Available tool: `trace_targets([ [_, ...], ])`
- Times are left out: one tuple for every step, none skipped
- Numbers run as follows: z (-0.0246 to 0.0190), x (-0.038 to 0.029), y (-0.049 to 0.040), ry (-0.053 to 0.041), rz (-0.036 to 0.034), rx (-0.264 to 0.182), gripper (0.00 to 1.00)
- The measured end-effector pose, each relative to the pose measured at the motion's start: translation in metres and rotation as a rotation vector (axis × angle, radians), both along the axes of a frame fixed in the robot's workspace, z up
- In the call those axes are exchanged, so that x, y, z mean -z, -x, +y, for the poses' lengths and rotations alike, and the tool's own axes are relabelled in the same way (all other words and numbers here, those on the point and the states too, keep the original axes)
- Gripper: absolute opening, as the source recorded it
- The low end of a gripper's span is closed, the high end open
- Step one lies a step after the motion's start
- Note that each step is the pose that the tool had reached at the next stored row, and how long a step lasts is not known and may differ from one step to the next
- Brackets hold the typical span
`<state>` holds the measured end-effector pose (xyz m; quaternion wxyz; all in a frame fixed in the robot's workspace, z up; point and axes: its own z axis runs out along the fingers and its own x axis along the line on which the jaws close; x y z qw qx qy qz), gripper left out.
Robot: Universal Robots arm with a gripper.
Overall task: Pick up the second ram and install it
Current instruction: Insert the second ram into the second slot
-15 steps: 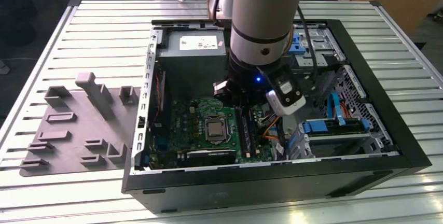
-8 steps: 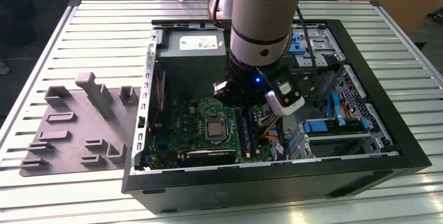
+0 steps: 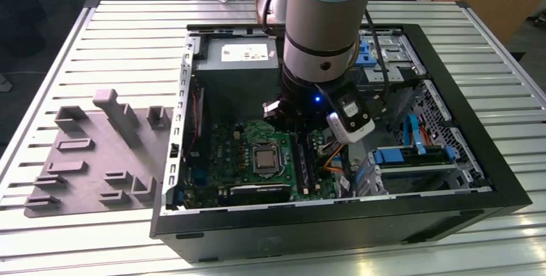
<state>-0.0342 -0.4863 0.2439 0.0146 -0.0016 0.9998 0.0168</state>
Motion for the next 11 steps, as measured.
trace_targets([
  [0.0000,0.0001,-0.0001,0.0001,0.0000,0.000,0.12],
  [0.0000,0.0002,-0.0001,0.0000,0.0000,0.000,0.12],
  [0.0000,0.0004,-0.0001,-0.0002,-0.0001,0.000,0.12],
  [0.0000,0.0008,-0.0001,-0.0004,-0.0001,0.000,0.12],
  [0.0000,0.0012,-0.0001,-0.0005,-0.0002,0.000,0.12],
  [0.0000,0.0013,-0.0001,-0.0002,-0.0001,0.000,0.12],
  [0.0000,0.0015,-0.0001,-0.0001,0.0000,0.000,0.12],
  [0.0000,0.0018,-0.0002,-0.0002,-0.0001,0.000,0.12],
  [0.0001,0.0020,-0.0002,-0.0002,-0.0001,0.000,0.12],
  [0.0002,0.0023,-0.0003,-0.0003,-0.0001,0.000,0.12],
  [0.0005,0.0026,-0.0004,-0.0004,-0.0002,0.000,0.12],
])
